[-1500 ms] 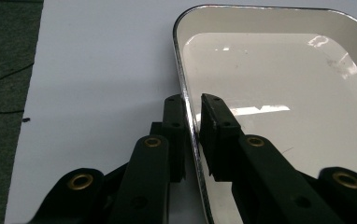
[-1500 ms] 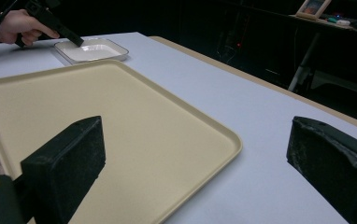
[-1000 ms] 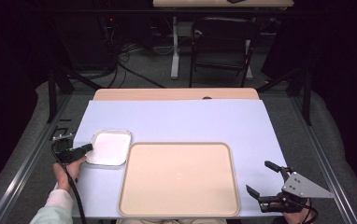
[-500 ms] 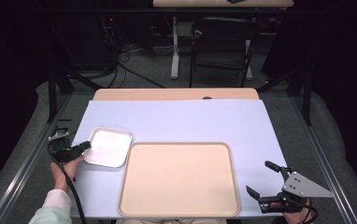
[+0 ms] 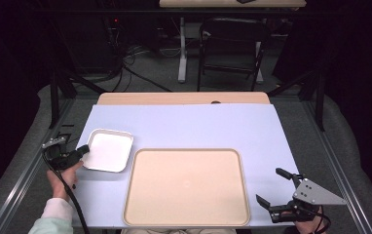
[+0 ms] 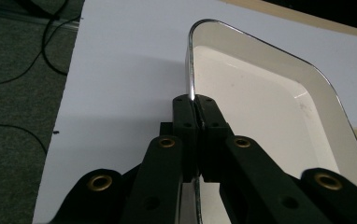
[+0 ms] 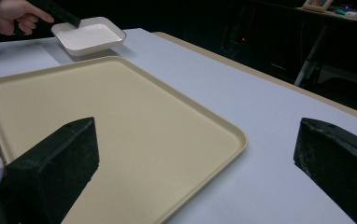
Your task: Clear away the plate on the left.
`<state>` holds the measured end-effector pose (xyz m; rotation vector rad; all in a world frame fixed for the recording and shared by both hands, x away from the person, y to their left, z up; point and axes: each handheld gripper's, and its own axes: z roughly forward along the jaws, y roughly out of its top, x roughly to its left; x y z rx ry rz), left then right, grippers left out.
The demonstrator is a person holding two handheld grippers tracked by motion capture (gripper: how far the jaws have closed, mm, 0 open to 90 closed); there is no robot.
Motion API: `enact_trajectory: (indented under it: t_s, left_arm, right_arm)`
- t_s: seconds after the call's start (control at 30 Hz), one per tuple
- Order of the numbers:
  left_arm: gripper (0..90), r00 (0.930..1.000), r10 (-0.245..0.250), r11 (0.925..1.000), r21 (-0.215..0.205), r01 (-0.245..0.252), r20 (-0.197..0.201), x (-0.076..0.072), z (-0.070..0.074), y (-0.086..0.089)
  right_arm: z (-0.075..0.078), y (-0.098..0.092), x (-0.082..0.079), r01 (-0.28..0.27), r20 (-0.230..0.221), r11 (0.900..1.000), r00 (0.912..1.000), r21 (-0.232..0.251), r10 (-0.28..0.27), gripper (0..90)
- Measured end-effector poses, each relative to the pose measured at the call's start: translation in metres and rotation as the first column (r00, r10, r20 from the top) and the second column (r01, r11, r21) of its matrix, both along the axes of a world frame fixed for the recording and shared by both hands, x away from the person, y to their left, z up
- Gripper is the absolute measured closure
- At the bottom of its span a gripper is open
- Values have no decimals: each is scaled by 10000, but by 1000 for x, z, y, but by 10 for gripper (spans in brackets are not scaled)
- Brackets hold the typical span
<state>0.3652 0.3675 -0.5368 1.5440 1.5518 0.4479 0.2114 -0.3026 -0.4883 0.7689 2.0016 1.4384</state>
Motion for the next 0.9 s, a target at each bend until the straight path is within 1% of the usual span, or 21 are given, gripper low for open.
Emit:
enact_trajectory:
  t_s: [0.07, 0.13, 0.27, 0.57, 0.9]
  left_arm:
    - [880, 9999, -32, 10000, -8, 32, 166, -2, 3, 0]
    - [880, 9991, -3, 9999, -133, 9, 424, -5, 7, -1]
    - [880, 9973, -76, 9998, -199, 90, 732, -10, 15, -4]
    - [880, 9938, -381, 9989, -247, 409, 1044, -16, 25, -14]
    - [880, 9874, -730, 9965, -300, 779, 1406, -22, 34, -30]
  right_arm:
    - [0, 0, 0, 22, -13, 10000, 10000, -11, -22, 0]
    - [0, 0, 0, 48, -23, 10000, 10000, 13, -48, 0]
    - [0, 0, 1, 91, -85, 10000, 9999, 7, -91, 0]
    - [0, 0, 1, 138, -122, 9999, 9998, -10, -138, 0]
    - [-1, 1, 2, 178, -224, 9998, 9996, -54, -179, 0]
